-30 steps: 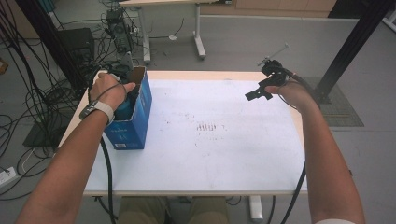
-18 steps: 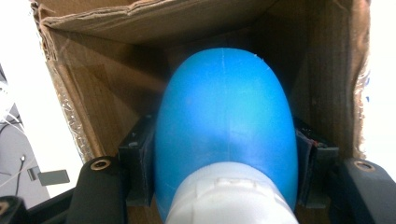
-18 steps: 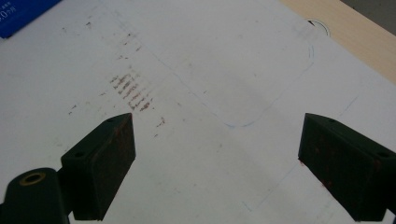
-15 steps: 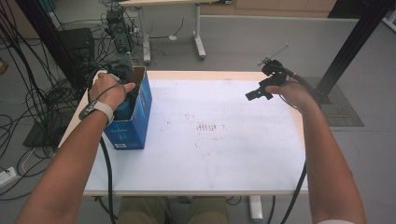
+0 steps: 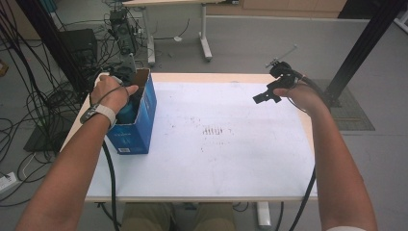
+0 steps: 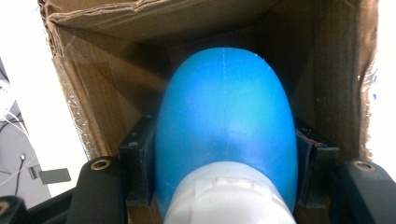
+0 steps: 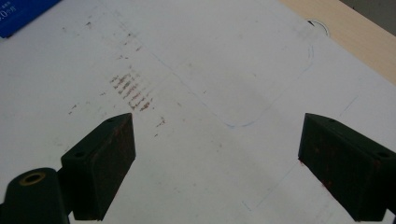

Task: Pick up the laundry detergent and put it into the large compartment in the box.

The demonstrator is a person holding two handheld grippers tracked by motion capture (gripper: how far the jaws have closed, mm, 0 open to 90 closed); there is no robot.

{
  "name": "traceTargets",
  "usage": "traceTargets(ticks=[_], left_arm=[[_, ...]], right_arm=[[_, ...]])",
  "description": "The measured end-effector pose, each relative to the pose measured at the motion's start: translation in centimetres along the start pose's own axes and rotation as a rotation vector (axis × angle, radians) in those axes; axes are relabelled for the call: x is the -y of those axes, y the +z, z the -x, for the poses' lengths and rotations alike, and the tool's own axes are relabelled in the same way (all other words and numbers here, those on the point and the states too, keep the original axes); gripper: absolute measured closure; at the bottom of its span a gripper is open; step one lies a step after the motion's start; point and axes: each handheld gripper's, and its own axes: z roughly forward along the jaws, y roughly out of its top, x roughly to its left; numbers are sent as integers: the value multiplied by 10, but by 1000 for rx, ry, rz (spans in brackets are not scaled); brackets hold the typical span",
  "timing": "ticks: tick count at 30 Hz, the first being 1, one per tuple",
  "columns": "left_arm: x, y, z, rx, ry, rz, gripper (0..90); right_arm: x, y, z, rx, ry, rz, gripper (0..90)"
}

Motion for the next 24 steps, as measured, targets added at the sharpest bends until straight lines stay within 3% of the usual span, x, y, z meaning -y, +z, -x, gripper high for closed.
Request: traceTargets(ticks=[24], left_arm=[[0,0,1,-3,0,-1,374]], right_arm=[[1,0,-1,0,1,0,112]])
